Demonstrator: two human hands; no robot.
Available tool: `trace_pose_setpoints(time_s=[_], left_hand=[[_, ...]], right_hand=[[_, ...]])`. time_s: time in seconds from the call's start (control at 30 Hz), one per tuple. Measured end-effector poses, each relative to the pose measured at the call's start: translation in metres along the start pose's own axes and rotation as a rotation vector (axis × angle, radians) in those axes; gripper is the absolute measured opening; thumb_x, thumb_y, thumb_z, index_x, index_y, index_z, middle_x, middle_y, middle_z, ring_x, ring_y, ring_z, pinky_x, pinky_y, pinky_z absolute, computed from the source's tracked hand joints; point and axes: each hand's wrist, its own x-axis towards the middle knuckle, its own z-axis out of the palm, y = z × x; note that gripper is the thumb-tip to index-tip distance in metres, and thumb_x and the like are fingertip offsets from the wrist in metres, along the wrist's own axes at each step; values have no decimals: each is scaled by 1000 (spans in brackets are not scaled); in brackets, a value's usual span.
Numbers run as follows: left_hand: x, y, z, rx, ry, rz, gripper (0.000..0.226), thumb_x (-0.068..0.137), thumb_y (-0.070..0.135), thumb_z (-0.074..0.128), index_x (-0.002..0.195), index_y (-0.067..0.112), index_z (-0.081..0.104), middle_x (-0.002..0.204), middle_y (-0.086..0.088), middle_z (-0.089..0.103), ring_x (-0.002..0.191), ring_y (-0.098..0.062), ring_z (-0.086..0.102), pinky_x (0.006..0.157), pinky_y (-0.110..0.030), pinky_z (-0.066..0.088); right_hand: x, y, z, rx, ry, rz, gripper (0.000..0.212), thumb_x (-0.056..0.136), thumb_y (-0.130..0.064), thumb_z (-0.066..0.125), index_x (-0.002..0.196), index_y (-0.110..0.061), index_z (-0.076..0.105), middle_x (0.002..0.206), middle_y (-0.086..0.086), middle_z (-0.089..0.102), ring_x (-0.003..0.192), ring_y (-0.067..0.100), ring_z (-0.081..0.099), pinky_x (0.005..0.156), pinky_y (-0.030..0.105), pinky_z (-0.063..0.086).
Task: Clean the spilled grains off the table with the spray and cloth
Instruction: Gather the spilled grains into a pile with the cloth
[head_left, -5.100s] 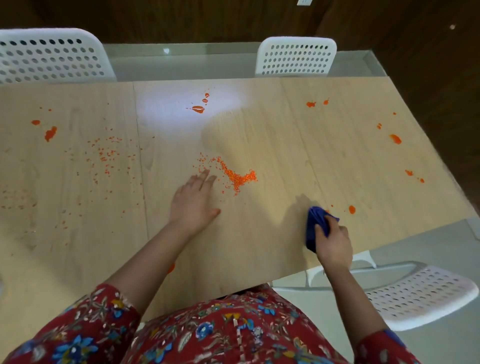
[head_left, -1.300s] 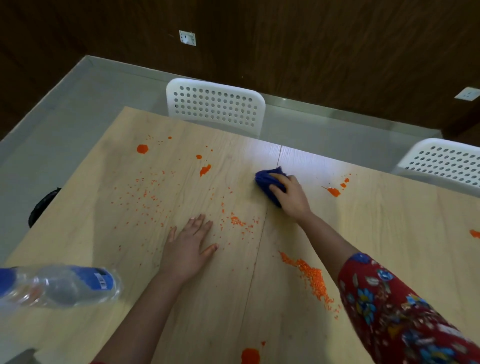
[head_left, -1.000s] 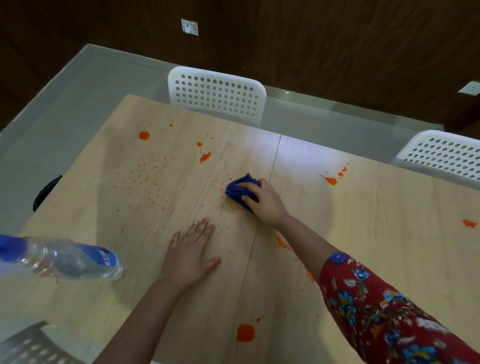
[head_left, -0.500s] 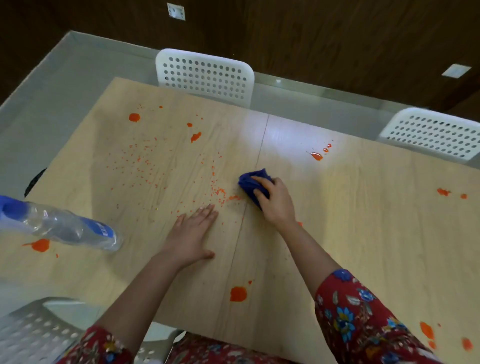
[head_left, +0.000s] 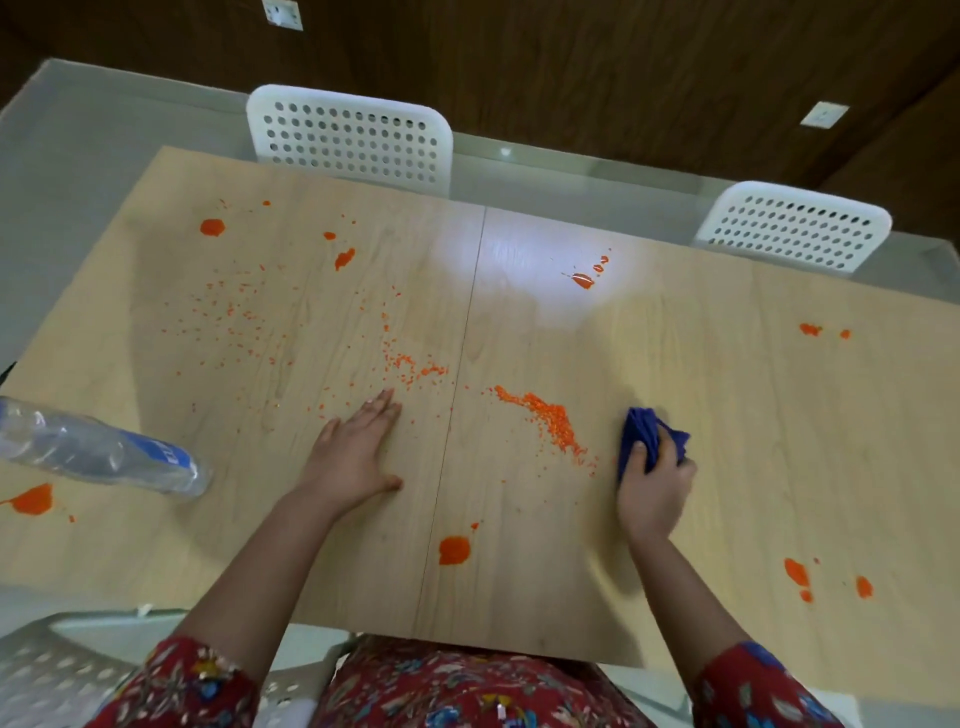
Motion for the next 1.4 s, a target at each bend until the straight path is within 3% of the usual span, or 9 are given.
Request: trace_pose_setpoints(time_s=[0.2, 0.4, 0.57, 0.7, 0.77, 0.97, 1.17, 1.27, 1.4], left_hand=[[-1, -2, 3, -52, 16, -8, 105, 75, 43, 76, 155, 29, 8, 160, 17, -7, 147, -4, 3, 120, -41, 7], [-1, 0, 2, -66, 20, -22, 106, 75, 42, 77, 155, 29, 9, 161, 16, -4, 147, -5, 3, 120, -43, 8], [3, -5, 4, -97, 26, -14, 107, 71, 40, 80, 154, 29, 14, 161, 17, -1, 147, -3, 6, 119, -42, 7], [3, -5, 6, -89, 41, -16, 108, 70, 40, 81, 154, 29, 14, 161, 17, 0, 147, -4, 8, 119, -42, 8], [4, -5, 6, -94, 46, -21, 108, 69, 40, 81, 154, 29, 15, 161, 18, 0, 147, -4, 9, 119, -42, 8], [6, -5, 7, -117, 41, -29, 108, 69, 39, 82, 154, 30, 15, 160, 18, 1, 147, -4, 10, 120, -43, 9], [3, -5, 6, -104, 36, -23, 108, 70, 39, 81, 154, 29, 15, 161, 18, 1, 147, -5, 10, 120, -42, 8], [3, -2, 6, -96, 47, -23, 106, 71, 39, 80, 154, 29, 14, 161, 17, 1, 147, -5, 9, 120, -42, 8], [-1, 1, 8, -56, 83, -27, 99, 75, 38, 77, 154, 27, 17, 161, 14, 5, 147, -6, 13, 120, -42, 9]], right_hand=[[-25, -74, 60, -44, -99, -189, 36, 95, -30, 54, 131, -25, 55, 117, 10, 50, 98, 28, 55, 85, 34, 46], [-47, -132, 89, -36, -392, -402, 41, 97, -31, 51, 138, -28, 48, 122, 5, 48, 106, 22, 54, 89, 33, 49], [-15, -89, 19, 32, -286, -271, 41, 96, -25, 54, 138, -24, 51, 126, 9, 48, 106, 24, 55, 86, 22, 35], [-4, -1, -46, -74, -276, 16, 44, 94, -27, 55, 137, -24, 46, 125, 13, 49, 89, 23, 55, 90, 37, 47], [-18, 22, -59, -102, -320, 74, 46, 92, -28, 59, 134, -20, 41, 126, 14, 50, 92, 24, 57, 87, 46, 52], [-60, -40, -2, -123, -409, -98, 47, 93, -27, 60, 133, -10, 41, 135, 12, 43, 110, 32, 57, 90, 36, 44], [-46, -93, 23, -26, -518, -288, 46, 92, -28, 62, 134, -16, 47, 129, 5, 51, 110, 21, 57, 89, 28, 44], [-23, -63, -18, -79, -441, -235, 46, 88, -31, 67, 128, -15, 51, 123, 4, 59, 103, 20, 60, 81, 31, 46], [-40, -13, -60, -245, -583, -37, 44, 83, -33, 73, 115, -16, 48, 111, 6, 62, 85, 18, 60, 70, 34, 49]])
